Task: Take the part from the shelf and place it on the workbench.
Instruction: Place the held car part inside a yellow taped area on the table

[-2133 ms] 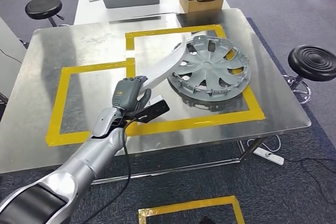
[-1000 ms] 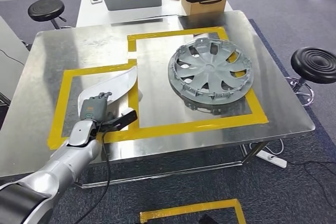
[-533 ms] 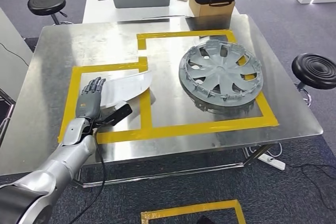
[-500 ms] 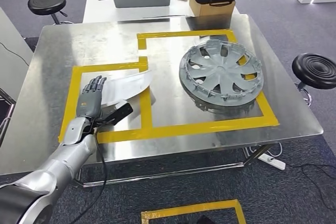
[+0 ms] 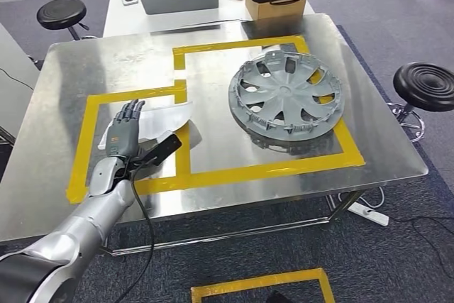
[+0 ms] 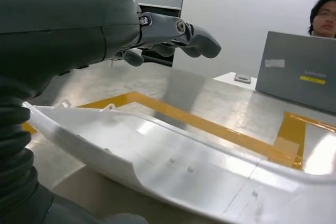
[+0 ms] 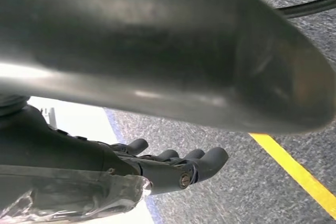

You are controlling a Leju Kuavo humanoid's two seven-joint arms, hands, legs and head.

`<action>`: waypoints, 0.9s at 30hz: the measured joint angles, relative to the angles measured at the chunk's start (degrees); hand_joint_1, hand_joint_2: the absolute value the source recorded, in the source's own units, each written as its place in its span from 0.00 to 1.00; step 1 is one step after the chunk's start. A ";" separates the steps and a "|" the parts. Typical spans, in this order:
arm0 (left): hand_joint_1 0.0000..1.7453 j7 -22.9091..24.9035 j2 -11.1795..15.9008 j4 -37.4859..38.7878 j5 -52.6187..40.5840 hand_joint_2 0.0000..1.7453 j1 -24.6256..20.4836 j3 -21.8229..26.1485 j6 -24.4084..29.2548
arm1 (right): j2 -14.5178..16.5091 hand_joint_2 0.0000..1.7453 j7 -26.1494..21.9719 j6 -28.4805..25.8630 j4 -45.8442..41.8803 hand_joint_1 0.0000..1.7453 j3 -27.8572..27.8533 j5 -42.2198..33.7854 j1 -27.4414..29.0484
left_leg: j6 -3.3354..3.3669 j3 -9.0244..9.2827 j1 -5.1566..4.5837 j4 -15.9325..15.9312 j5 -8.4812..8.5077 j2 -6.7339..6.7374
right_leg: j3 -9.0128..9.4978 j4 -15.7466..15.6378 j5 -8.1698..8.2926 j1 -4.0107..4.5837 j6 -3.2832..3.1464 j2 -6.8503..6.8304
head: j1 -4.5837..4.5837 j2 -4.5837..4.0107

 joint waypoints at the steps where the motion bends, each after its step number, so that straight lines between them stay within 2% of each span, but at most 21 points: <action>1: 0.00 -0.01 0.00 0.00 0.01 1.00 0.20 0.08 0.00 | 0.00 0.00 0.00 0.00 0.00 0.00 0.00 -0.01 0.05 | -0.08 -1.04 0.03 1.92 -0.23 0.00 | 0.01 0.00 -0.01 -0.01 -0.02 0.00 | -0.01 0.00; 2: 0.00 -0.38 0.01 -0.03 0.35 1.00 0.33 0.15 0.05 | 0.00 0.00 0.00 0.00 0.00 0.00 0.00 -0.01 0.11 | -0.11 -1.12 0.06 1.87 0.58 0.01 | 0.03 0.01 -0.01 -0.02 -0.02 0.03 | -0.01 0.00; 3: 0.00 -1.71 -0.04 -0.26 1.56 1.00 0.45 0.27 0.19 | 0.00 0.00 -0.02 0.00 0.00 0.00 0.01 -0.01 0.15 | -0.09 -0.10 0.09 -0.33 2.29 0.02 | 0.08 0.03 -0.02 -0.05 0.02 0.06 | -0.01 0.00; 5: 0.00 -7.32 -0.41 -2.41 7.01 1.00 0.97 1.02 0.35 | 0.00 0.00 -0.21 -0.04 0.00 0.00 0.01 -0.04 0.17 | -0.04 3.62 0.19 -7.66 5.91 0.09 | 0.11 0.18 -0.13 0.01 0.38 0.12 | -0.06 0.00; 6: 0.00 -10.55 -0.78 -4.90 10.95 1.00 1.58 1.49 -0.22 | -0.01 0.00 -0.33 -0.11 0.00 0.00 0.00 -0.07 0.18 | 0.21 5.17 0.20 -10.69 6.82 0.06 | 0.03 0.26 -0.19 0.10 0.67 0.14 | -0.09 0.00; 8: 0.00 -14.30 -1.55 -12.43 18.49 1.00 4.01 2.13 -3.12 | -0.02 0.00 -0.50 -0.28 0.00 0.00 -0.02 -0.14 0.34 | 0.93 6.40 0.07 -13.28 6.90 -0.04 | -0.09 0.26 -0.22 0.29 1.35 0.12 | -0.05 0.00; 10: 0.00 -15.75 -2.08 -21.68 24.88 1.00 7.57 2.15 -7.25 | -0.02 0.00 -0.67 -0.43 0.00 0.00 -0.04 -0.21 0.69 | 1.82 6.39 0.04 -13.48 6.84 -0.08 | -0.09 0.15 -0.35 0.16 1.93 0.09 | 0.04 0.00; 12: 0.00 -18.10 -2.48 -31.46 31.78 1.00 11.18 2.09 -11.30 | -0.02 0.00 -0.85 -0.61 0.00 0.00 -0.07 -0.29 1.07 | 2.54 6.47 0.16 -13.62 6.90 -0.01 | -1.28 2.69 -2.24 0.09 2.39 0.02 | 0.36 0.00; 15: 0.00 -23.39 -3.22 -45.20 44.68 0.25 16.93 2.00 -18.20 | -0.02 0.00 -1.05 -1.11 0.00 0.00 -0.10 -0.50 1.69 | 3.13 6.57 0.06 -13.64 6.73 0.08 | -6.06 13.43 -7.45 0.11 2.67 -0.06 | 0.79 0.00; 16: 0.00 -25.34 -3.67 -49.27 50.17 0.00 19.21 2.02 -21.33 | -0.02 0.00 -1.13 -1.38 0.00 0.00 -0.13 -0.68 1.95 | 3.20 6.63 0.00 -13.64 6.66 0.09 | -7.14 15.82 -8.09 0.12 2.70 -0.05 | 0.79 0.00; 17: 0.00 -27.25 -4.38 -53.40 56.40 0.00 21.69 2.09 -24.89 | -0.02 0.00 -1.22 -1.70 0.00 0.00 -0.16 -0.92 2.22 | 3.24 6.72 -0.04 -13.63 6.58 0.07 | -7.25 16.10 -7.64 0.13 2.70 -0.06 | 0.81 0.00; 18: 0.00 -28.97 -5.28 -57.61 62.87 0.00 24.24 2.19 -28.66 | -0.02 0.00 -1.33 -2.06 0.00 0.00 -0.21 -1.22 2.48 | 3.23 6.85 -0.05 -13.63 6.47 0.04 | -6.30 14.22 -6.25 0.12 2.65 -0.06 | 0.81 0.00; 20: 0.00 -30.83 -7.37 -65.69 73.42 0.00 29.20 2.52 -35.04 | -0.02 0.00 -1.50 -2.78 0.01 0.00 -0.37 -1.78 2.94 | 2.96 7.19 -0.09 -13.59 6.17 -0.04 | -2.39 6.61 -2.74 0.11 2.49 -0.04 | 0.83 0.00; 22: 0.00 -30.92 -9.09 -71.87 79.28 0.00 33.09 2.86 -38.75 | -0.02 0.00 -1.56 -3.22 0.01 0.00 -0.51 -2.21 3.27 | 2.47 7.28 -0.28 -13.47 5.99 -0.11 | 0.44 1.29 -1.35 0.17 2.17 0.05 | 0.78 0.00; 25: 0.00 -29.97 -9.99 -76.50 83.06 0.00 35.84 3.19 -40.93 | -0.02 0.00 -1.55 -3.52 0.00 0.00 -0.63 -2.58 3.83 | 1.63 7.30 -0.22 -13.56 6.05 -0.12 | 0.89 0.36 -1.40 0.34 1.32 0.15 | 0.72 0.00; 27: 0.00 -28.89 -10.00 -78.10 84.32 0.00 36.53 3.44 -41.59 | -0.02 0.00 -1.54 -3.71 0.00 0.00 -0.85 -2.76 4.03 | 0.99 6.64 -0.09 -11.93 4.71 -0.05 | 1.00 0.18 -1.19 0.19 0.65 0.12 | 0.57 0.00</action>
